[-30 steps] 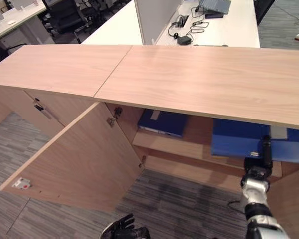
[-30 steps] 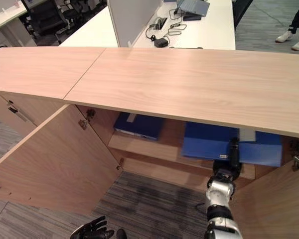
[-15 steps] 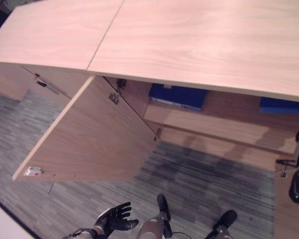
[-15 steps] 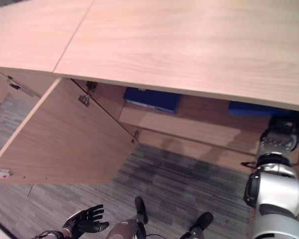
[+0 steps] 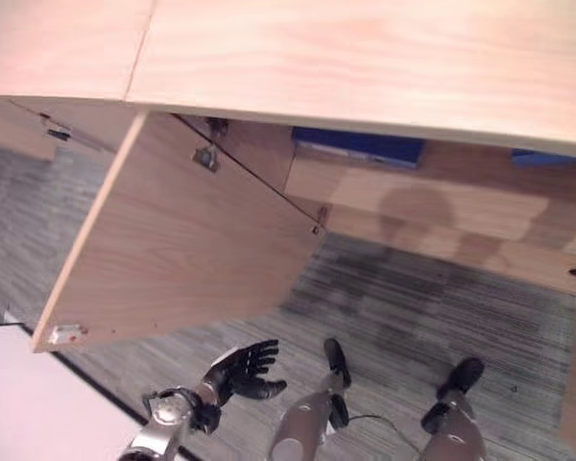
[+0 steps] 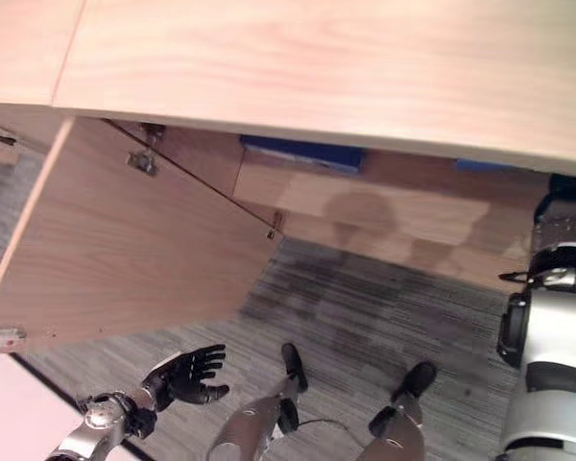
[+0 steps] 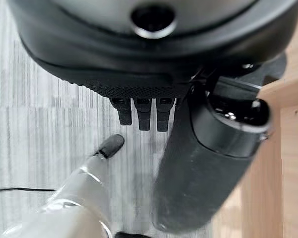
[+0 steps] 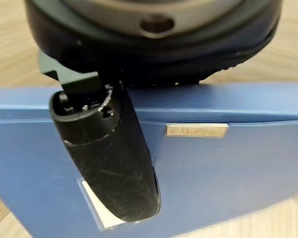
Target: Put the empty folder in the office cabinet
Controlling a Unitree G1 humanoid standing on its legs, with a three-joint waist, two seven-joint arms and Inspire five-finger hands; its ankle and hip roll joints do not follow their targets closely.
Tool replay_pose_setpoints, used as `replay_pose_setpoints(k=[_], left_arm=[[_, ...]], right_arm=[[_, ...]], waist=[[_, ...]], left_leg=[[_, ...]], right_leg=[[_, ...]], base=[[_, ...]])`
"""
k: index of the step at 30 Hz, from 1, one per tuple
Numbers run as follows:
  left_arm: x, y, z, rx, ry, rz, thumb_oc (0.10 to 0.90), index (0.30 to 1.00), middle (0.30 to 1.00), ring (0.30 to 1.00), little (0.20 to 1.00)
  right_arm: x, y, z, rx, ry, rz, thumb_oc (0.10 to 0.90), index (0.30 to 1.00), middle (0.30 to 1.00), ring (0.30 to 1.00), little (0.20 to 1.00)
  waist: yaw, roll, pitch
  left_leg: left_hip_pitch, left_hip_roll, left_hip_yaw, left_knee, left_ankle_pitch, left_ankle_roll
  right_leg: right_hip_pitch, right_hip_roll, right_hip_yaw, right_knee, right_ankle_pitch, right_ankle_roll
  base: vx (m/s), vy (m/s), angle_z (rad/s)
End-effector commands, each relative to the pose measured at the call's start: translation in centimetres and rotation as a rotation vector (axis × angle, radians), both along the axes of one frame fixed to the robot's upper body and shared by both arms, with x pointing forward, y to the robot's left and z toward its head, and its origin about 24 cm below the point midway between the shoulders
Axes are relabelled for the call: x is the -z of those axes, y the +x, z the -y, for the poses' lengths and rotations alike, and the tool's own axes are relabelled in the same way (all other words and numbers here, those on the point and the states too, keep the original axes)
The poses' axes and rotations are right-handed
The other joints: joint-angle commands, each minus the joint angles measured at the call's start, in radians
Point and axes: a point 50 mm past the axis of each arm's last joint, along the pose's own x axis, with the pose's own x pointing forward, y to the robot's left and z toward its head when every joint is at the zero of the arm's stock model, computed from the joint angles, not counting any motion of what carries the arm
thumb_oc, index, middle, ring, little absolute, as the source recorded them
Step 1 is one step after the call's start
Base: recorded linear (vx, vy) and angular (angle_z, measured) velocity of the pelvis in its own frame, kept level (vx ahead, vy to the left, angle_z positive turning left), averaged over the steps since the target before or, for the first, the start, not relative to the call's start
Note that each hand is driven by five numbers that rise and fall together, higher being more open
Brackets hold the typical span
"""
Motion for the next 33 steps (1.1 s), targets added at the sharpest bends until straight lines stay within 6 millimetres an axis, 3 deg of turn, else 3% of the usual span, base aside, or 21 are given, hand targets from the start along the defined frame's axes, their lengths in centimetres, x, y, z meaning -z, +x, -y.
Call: replay_pose_setpoints(k=[1, 4, 5, 9, 15, 20, 23, 25, 26, 30, 33], left_arm=[[0.4, -1.4, -0.8, 0.032, 0.044, -0.038, 0.800, 0.900, 0.900, 0.900, 0.900], [0.1, -1.0, -0.8, 0.031, 0.039, -0.023, 0.800, 0.900, 0.900, 0.900, 0.900], [0.0, -0.9, -0.9, 0.019, 0.039, -0.019, 0.800, 0.900, 0.900, 0.900, 0.900], [-0.4, -0.4, -0.2, 0.054, 0.041, 0.004, 0.800, 0.900, 0.900, 0.900, 0.900], [-0.1, -0.8, -0.3, 0.067, 0.078, -0.016, 0.800, 0.900, 0.900, 0.900, 0.900], [0.5, -1.3, -0.7, 0.102, 0.156, -0.050, 0.800, 0.900, 0.900, 0.900, 0.900], [1.4, -2.7, -0.3, 0.130, 0.160, -0.110, 0.800, 0.900, 0.900, 0.900, 0.900], [1.6, -3.0, -0.4, 0.133, 0.160, -0.120, 0.800, 0.900, 0.900, 0.900, 0.900], [2.1, -4.0, -0.1, 0.142, 0.153, -0.150, 0.800, 0.900, 0.900, 0.900, 0.900], [2.2, -4.2, 0.0, 0.127, 0.137, -0.154, 0.800, 0.900, 0.900, 0.900, 0.900], [2.2, -4.3, 0.0, 0.113, 0.126, -0.160, 0.800, 0.900, 0.900, 0.900, 0.900]], right_arm=[[-8.0, -1.2, -0.1, 0.021, -0.185, 0.207, 0.400, 0.300, 0.300, 0.300, 0.300], [-8.3, -1.4, 0.0, 0.036, -0.172, 0.207, 0.416, 0.324, 0.324, 0.324, 0.324], [-8.2, -1.5, 0.2, 0.045, -0.161, 0.201, 0.800, 0.900, 0.900, 0.900, 0.900], [-8.2, -1.4, 0.2, 0.085, -0.149, 0.073, 0.800, 0.900, 0.900, 0.900, 0.900], [-6.7, -0.9, 0.1, 0.091, -0.079, -0.065, 0.800, 0.900, 0.900, 0.900, 0.900], [-4.1, -1.5, 1.1, 0.126, 0.080, -0.181, 0.800, 0.900, 0.900, 0.900, 0.900], [-1.0, -2.6, 2.3, 0.157, 0.211, -0.276, 0.800, 0.900, 0.900, 0.900, 0.900], [-0.6, -2.7, 2.5, 0.164, 0.215, -0.289, 0.800, 0.900, 0.900, 0.900, 0.900], [1.4, -3.0, 2.7, 0.180, 0.236, -0.350, 0.800, 0.900, 0.900, 0.900, 0.900], [2.5, -3.1, 2.8, 0.183, 0.248, -0.381, 0.800, 0.900, 0.900, 0.900, 0.900], [4.6, -2.9, 2.4, 0.176, 0.266, -0.430, 0.800, 0.900, 0.900, 0.900, 0.900]], waist=[[0.019, -0.026, -0.016], [0.022, -0.027, -0.012], [0.022, -0.025, -0.008], [0.015, -0.035, -0.006], [0.013, -0.042, -0.016], [0.016, -0.059, -0.031], [0.026, -0.075, -0.052], [0.026, -0.075, -0.054], [0.032, -0.089, -0.072], [0.035, -0.093, -0.080], [0.037, -0.104, -0.086]], left_leg=[[0.026, 0.074, 0.028, 0.064, -0.067, -0.154], [-0.021, 0.070, 0.036, 0.125, -0.103, -0.150], [-0.030, 0.069, 0.030, 0.134, -0.109, -0.149], [-0.070, 0.068, 0.033, 0.165, -0.125, -0.146], [-0.048, 0.068, 0.022, 0.154, -0.122, -0.146], [0.005, 0.072, 0.003, 0.133, -0.116, -0.148], [0.054, 0.072, -0.015, 0.106, -0.106, -0.146], [0.068, 0.072, -0.020, 0.096, -0.103, -0.146], [0.107, 0.066, -0.034, 0.056, -0.083, -0.143], [0.124, 0.062, -0.042, 0.038, -0.077, -0.140], [0.145, 0.059, -0.050, 0.025, -0.076, -0.136]], right_leg=[[-0.057, -0.008, 0.061, 0.224, -0.225, 0.050], [-0.104, -0.026, 0.080, 0.268, -0.249, 0.043], [-0.112, -0.029, 0.084, 0.276, -0.253, 0.042], [-0.167, -0.046, 0.096, 0.319, -0.252, 0.043], [-0.113, -0.032, 0.067, 0.295, -0.256, 0.034], [-0.023, 0.003, 0.034, 0.241, -0.254, 0.028], [0.069, 0.036, 0.003, 0.179, -0.244, 0.025], [0.088, 0.044, -0.003, 0.164, -0.239, 0.025], [0.154, 0.069, -0.023, 0.111, -0.227, 0.025], [0.179, 0.081, -0.030, 0.091, -0.225, 0.023], [0.208, 0.095, -0.034, 0.075, -0.221, 0.021]], base=[[0.06, 0.049, 0.12], [0.05, 0.016, -0.10], [0.03, -0.007, 0.05], [0.01, 0.012, 0.13], [-0.01, -0.028, 0.00], [-0.01, -0.068, 0.07], [-0.01, -0.068, 0.10], [-0.01, -0.032, 0.18], [-0.01, -0.031, 0.12], [0.00, -0.007, 0.01], [-0.01, -0.009, 0.04]])
